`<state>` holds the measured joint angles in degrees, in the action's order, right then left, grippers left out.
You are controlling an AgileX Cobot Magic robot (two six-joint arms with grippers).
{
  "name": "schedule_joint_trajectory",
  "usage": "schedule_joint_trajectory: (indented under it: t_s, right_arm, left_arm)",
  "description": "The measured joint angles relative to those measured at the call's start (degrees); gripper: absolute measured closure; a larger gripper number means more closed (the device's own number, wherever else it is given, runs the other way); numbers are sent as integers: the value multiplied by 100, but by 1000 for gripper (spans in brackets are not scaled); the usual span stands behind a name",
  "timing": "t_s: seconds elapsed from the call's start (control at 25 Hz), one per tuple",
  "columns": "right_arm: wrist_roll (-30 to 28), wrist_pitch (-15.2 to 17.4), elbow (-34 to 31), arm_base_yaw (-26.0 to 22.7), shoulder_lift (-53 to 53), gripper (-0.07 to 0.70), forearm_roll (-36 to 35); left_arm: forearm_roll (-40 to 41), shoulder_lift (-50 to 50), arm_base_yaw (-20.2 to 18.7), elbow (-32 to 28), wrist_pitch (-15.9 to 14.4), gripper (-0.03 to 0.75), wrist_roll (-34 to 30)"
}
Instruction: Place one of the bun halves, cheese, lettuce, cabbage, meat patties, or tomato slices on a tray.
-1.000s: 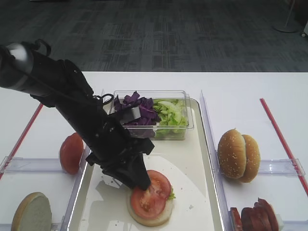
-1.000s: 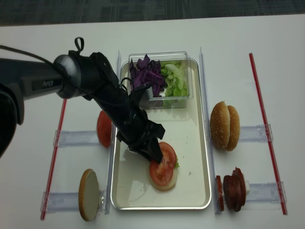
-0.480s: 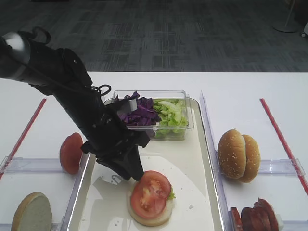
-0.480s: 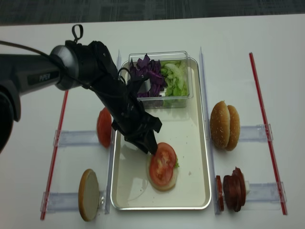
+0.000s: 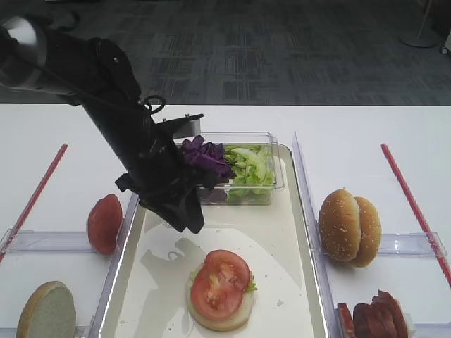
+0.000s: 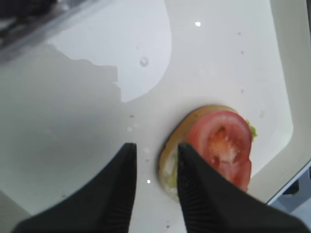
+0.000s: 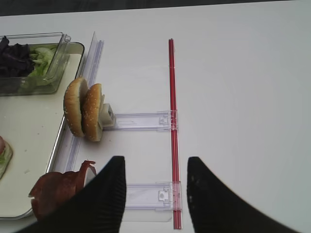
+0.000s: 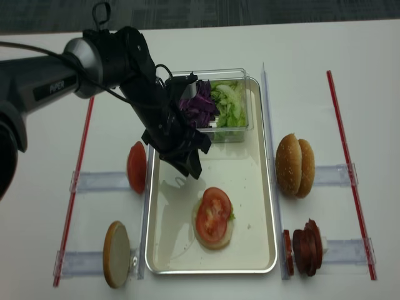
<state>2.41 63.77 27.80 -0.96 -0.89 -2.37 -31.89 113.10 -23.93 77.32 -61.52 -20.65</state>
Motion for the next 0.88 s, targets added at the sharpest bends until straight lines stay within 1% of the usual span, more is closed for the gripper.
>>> schedule_joint_trajectory:
  t_s: [0.24,0.28,0.36,0.52,0.64,0.88]
  right_arm:
    - [0,0,0,0,0,295,0]
    - [0,0,0,0,0,295,0]
    - [0,0,0,0,0,295,0]
    - [-10,0,0,0,0,295,0]
    - [-10,0,0,0,0,295,0]
    - [-29,0,0,0,0,295,0]
  left_arm:
    - [714,0,66,588,-114,510,634]
    - [1034,0,116,748,-196,510,915]
    - [1312,0,190,856,-305,510,1157]
    - [1778,-4,361,927,-416,510,1534]
    - [1911,-41,468,927,-437,510,1602]
    - [2324,-240,869,940,-471,510,1848]
